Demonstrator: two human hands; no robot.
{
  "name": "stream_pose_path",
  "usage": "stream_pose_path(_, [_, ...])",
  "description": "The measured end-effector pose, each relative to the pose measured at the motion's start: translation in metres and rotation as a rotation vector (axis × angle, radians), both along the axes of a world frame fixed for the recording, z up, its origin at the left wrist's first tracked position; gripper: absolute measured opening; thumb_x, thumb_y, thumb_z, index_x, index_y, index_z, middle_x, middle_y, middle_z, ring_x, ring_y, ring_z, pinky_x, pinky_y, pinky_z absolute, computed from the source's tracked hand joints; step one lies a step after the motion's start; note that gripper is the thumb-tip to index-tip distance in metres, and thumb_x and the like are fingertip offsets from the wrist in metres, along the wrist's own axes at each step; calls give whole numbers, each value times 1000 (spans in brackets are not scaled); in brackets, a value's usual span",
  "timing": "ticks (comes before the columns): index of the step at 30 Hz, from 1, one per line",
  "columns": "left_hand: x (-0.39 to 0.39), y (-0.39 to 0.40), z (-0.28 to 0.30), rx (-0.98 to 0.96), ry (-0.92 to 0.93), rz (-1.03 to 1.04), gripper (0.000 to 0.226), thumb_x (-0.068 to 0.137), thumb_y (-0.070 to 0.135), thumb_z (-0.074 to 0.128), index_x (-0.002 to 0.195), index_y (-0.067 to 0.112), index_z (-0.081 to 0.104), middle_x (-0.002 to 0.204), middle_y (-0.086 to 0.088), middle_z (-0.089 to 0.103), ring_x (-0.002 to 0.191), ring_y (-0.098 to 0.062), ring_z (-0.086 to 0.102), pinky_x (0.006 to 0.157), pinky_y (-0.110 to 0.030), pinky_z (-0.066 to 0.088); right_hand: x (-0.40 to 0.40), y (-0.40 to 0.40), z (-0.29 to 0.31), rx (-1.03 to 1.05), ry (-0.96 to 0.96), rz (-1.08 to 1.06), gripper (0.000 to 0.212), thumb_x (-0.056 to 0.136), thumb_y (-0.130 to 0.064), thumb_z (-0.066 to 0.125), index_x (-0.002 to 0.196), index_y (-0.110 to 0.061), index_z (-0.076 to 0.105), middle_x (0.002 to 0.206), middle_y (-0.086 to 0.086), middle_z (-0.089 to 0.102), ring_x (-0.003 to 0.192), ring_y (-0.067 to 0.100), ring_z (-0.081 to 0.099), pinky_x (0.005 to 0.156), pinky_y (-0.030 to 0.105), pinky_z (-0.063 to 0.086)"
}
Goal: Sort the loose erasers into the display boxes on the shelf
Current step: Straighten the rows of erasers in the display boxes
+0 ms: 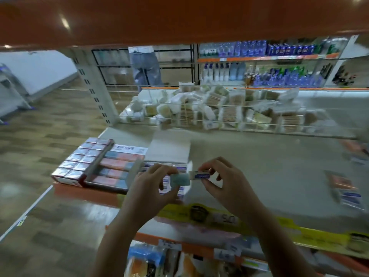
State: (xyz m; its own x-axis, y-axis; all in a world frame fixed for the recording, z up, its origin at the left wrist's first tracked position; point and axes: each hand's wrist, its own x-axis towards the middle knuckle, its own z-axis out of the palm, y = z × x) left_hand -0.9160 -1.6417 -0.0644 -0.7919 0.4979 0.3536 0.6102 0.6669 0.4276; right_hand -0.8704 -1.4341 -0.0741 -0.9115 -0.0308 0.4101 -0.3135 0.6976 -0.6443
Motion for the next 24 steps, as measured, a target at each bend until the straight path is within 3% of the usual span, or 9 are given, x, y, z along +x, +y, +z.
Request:
stream_pose_path(3, [-17,-41,1,-13,-40,15,33,75,26,75,105,26,62,94,23,49,67,1,52,63,-14,39,-19,-39,2,108,4,-33,20,79,-12,67,98,-18,64,91,-11,52,87,5,47,71,10,34])
stream_pose_path(9, [-52,-92,0,-24,-20,-65,30,75,35,68,103,33,57,95,22,51,64,1,51,64,-24,37,-49,-84,3,303,-35,-133,20,82,-12,65,102,-15,65,101,-1,61,98,17,53,81,22,40])
stream_pose_path(17, [-83,-134,-4,-24,-20,-101,30,74,25,76,101,26,62,94,20,52,68,5,48,60,-16,34,-62,-108,-9,426,-160,-250,13,83,-13,63,95,-15,65,95,1,62,94,21,54,83,32,47])
stream_pose_path(21, [-97,-153,-11,3,-68,-63,41,73,50,54,105,27,65,99,14,58,71,-3,55,65,-35,50,-67,-114,-14,429,-171,-295,15,86,-14,60,100,-16,64,101,-2,58,100,17,49,85,28,43])
stream_pose_path(24, [-103,-162,-16,-23,-63,-43,45,73,53,48,105,27,66,102,14,57,77,-12,60,68,-42,54,-69,-114,-16,432,-184,-309,15,85,-14,62,101,-16,64,102,-4,55,101,14,48,84,23,41])
